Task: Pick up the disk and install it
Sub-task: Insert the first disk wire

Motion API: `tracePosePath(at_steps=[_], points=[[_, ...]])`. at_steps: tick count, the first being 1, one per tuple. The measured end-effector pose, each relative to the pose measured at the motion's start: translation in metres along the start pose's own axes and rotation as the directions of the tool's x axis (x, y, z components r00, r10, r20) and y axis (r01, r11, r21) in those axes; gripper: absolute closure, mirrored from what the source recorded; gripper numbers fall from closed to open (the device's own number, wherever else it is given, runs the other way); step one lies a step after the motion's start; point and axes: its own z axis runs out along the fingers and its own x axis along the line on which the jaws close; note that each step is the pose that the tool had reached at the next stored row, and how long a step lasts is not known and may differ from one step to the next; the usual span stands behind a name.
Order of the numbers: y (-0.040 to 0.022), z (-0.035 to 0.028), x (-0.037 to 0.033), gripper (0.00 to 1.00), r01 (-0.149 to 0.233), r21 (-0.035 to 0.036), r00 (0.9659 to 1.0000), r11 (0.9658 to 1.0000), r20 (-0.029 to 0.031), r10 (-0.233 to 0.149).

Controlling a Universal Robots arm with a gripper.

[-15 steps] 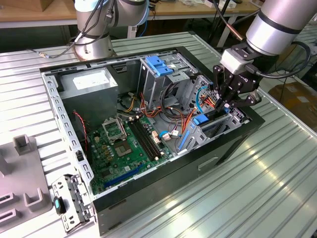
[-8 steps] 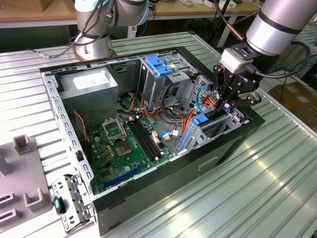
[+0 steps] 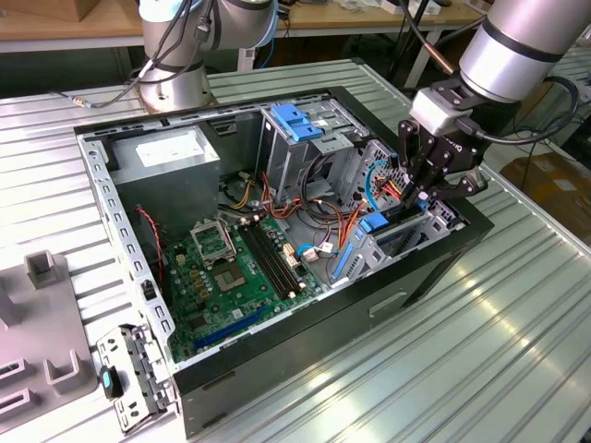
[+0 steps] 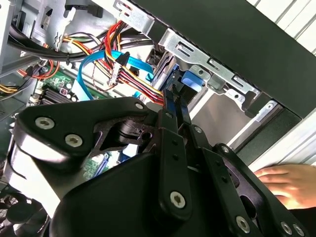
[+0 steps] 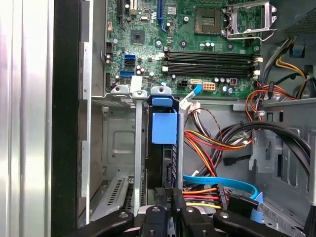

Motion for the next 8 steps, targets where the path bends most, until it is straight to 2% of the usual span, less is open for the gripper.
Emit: tracePosePath(at_steps=[8], points=[[0.0001,0.0010,-0.0012,0.83,-0.003,0.0002,1.0000,1.0000,0.0006,0.003]])
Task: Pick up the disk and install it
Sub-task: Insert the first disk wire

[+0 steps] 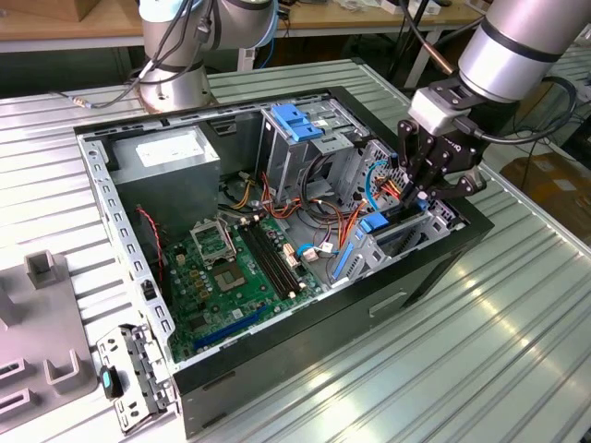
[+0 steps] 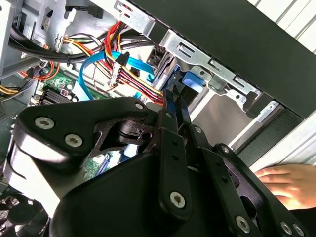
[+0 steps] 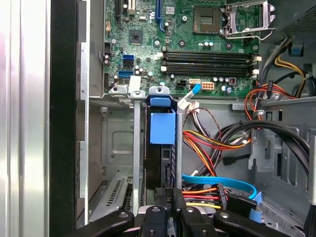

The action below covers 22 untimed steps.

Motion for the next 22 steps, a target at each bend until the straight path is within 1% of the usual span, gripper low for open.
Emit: tracePosePath(at_steps=[4,10,16,20,21,22], points=[[0.0000,0.0009,-0.0002,0.83,0.000,0.0000,1.0000,1.0000,-0.0004,0.000],[0.0000,0.0049,0.0000,0.83,0.000,-0.0001,1.0000,1.0000,0.0004,0.000],[0.0000,0.0053,0.0000,0.83,0.000,0.0000,1.0000,1.0000,0.0005,0.000],[0.0000,0.0047,0.0001,0.82,0.000,-0.0001,1.0000,1.0000,0.0006,0.000],[0.0000,0.0028,0.0000,0.75,0.000,0.0000,1.0000,1.0000,0.0005,0.000],[0.0000,0.0006,-0.0002,0.75,0.000,0.0000,1.0000,1.0000,0.0004,0.000]])
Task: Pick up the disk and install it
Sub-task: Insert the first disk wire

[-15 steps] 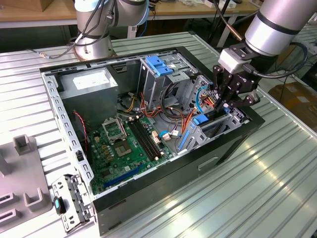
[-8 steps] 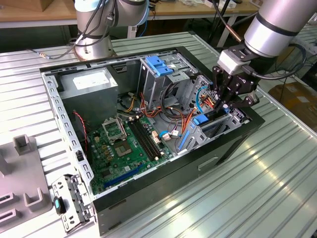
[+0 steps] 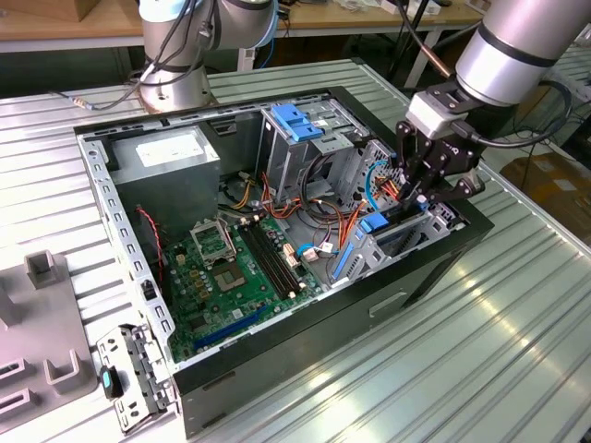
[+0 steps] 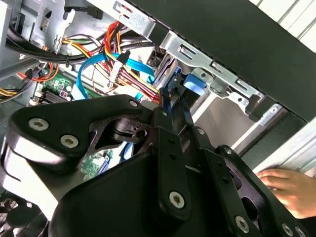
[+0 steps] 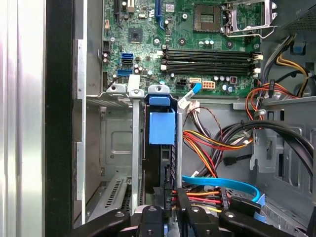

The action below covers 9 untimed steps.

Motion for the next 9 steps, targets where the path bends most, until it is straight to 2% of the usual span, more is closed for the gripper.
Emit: tracePosePath(at_steps=[2,5,6,8,9], points=[[0.0000,-0.0062,-0.0002,0.75,0.000,0.0001,1.0000,1.0000,-0.0002,0.000],[0.0000,-0.0074,-0.0003,0.75,0.000,0.0000,1.0000,1.0000,0.0001,0.000],[0.0000,-0.0076,-0.0003,0.77,0.000,0.0000,1.0000,1.0000,-0.0001,0.000],[0.0000,-0.0077,-0.0003,0.89,0.000,0.0000,1.0000,1.0000,-0.0001,0.000],[0.0000,-0.0078,-0.0003,0.89,0.000,0.0000,1.0000,1.0000,-0.0002,0.000]])
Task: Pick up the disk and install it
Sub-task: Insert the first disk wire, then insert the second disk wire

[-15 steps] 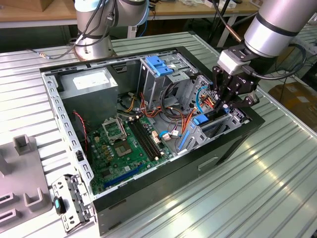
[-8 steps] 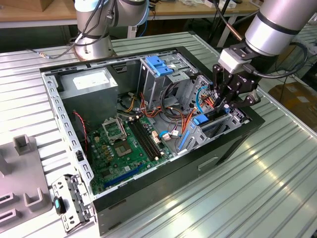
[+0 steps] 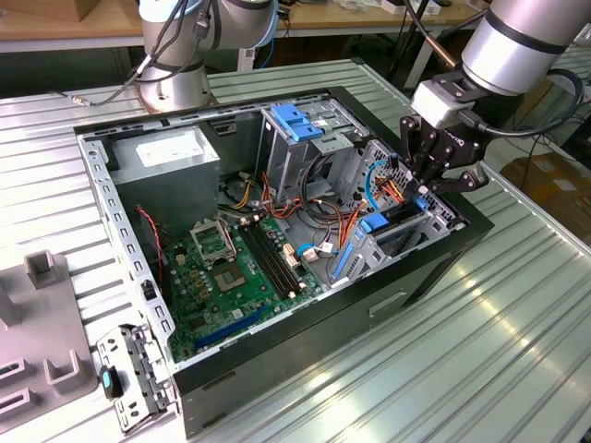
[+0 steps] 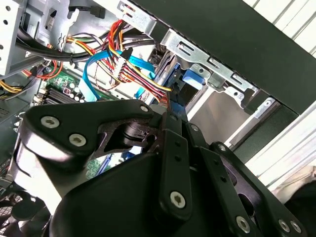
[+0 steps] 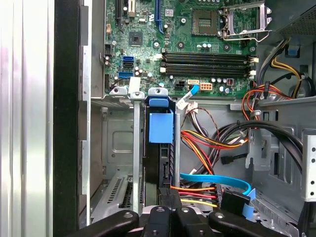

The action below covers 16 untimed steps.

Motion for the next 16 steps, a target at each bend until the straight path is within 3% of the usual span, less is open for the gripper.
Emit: tracePosePath(at_steps=[8,16], points=[[0.0002,-0.0010,0.0000,0.89,0.000,0.0000,1.0000,1.0000,-0.0001,0.000],[0.0049,-0.0010,-0.0001,0.89,0.000,0.0000,1.0000,1.0000,-0.0001,0.000]])
